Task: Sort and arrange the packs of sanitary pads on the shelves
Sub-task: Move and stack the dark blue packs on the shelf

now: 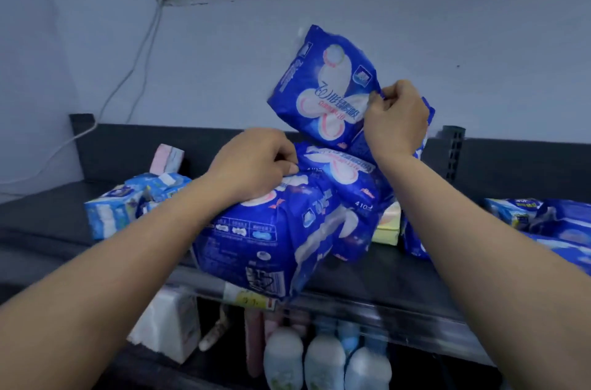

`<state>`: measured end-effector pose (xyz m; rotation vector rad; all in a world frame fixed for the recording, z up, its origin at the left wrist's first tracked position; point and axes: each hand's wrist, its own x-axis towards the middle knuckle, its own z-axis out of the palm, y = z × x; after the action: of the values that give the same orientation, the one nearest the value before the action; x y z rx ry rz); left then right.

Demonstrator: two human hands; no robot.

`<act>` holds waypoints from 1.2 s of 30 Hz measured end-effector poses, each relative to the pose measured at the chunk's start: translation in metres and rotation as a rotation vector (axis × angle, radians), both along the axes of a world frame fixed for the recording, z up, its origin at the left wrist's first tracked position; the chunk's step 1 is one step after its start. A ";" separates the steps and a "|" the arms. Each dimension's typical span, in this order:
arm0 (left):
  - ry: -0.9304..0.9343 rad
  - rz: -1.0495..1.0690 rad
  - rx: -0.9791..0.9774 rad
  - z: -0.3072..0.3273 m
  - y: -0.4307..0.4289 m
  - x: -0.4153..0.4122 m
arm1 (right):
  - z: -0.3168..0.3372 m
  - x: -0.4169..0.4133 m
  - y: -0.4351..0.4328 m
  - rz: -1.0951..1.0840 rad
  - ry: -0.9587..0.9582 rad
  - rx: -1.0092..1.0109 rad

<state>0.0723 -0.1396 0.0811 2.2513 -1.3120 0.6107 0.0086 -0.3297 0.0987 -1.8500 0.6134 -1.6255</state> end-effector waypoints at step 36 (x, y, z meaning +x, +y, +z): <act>-0.107 1.541 -0.052 -0.029 0.742 -0.226 | -0.034 0.003 0.760 1.397 0.125 0.077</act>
<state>-0.1536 0.6027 0.0516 2.8215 0.6957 1.1585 0.0119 0.4300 0.0648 -1.6117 -0.5319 -0.5214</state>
